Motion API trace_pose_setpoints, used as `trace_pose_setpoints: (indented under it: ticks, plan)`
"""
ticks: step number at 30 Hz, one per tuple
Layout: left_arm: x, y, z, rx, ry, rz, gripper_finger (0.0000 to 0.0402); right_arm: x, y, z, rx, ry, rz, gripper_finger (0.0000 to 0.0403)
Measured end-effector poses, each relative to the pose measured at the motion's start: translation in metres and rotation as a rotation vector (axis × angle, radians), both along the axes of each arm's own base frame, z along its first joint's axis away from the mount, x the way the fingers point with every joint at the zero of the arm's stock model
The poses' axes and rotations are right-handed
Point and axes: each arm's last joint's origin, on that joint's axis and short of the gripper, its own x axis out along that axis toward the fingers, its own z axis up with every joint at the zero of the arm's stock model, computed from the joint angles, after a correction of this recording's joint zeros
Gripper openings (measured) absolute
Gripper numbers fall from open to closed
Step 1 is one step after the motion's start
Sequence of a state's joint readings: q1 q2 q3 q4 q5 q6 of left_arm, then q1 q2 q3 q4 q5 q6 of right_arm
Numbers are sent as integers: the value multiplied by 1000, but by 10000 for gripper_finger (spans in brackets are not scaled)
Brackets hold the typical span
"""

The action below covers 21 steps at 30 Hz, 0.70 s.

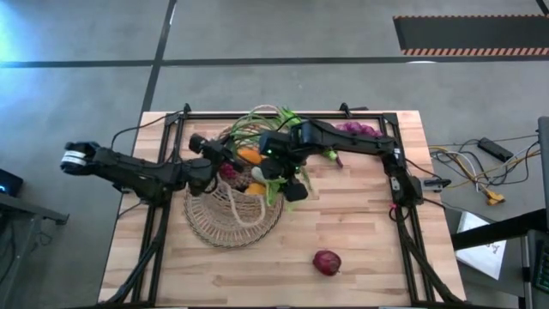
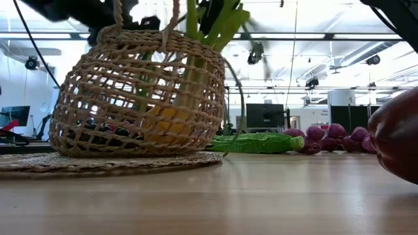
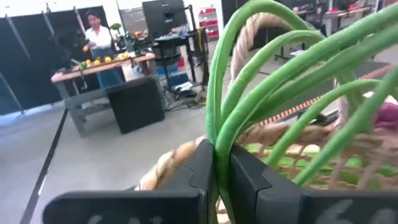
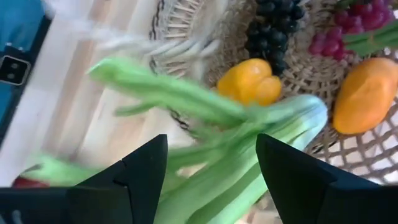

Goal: Build produce basket
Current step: Put the green beans into the basket

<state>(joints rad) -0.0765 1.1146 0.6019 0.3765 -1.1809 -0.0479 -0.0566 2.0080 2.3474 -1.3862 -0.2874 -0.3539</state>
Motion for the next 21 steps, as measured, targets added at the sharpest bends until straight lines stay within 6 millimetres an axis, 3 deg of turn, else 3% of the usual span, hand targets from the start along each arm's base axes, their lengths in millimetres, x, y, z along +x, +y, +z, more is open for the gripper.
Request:
trace_pose_setpoints:
  ticks: [5, 12, 18, 21]
  plan:
    - [-7, 5, -15, -48, -44, -59, 9, -12, 1, 13, 1, -5, -3, 237]
    - [-7, 5, -17, -48, -31, -66, 34, -40, 5, 50, 26, -86, -52, 237]
    - [-7, 5, -17, -57, -43, -69, 99, -64, 11, 73, 54, -118, -90, 237]
    - [-7, 5, -15, -68, -61, -92, 141, -72, 13, 75, 61, -86, -100, 237]
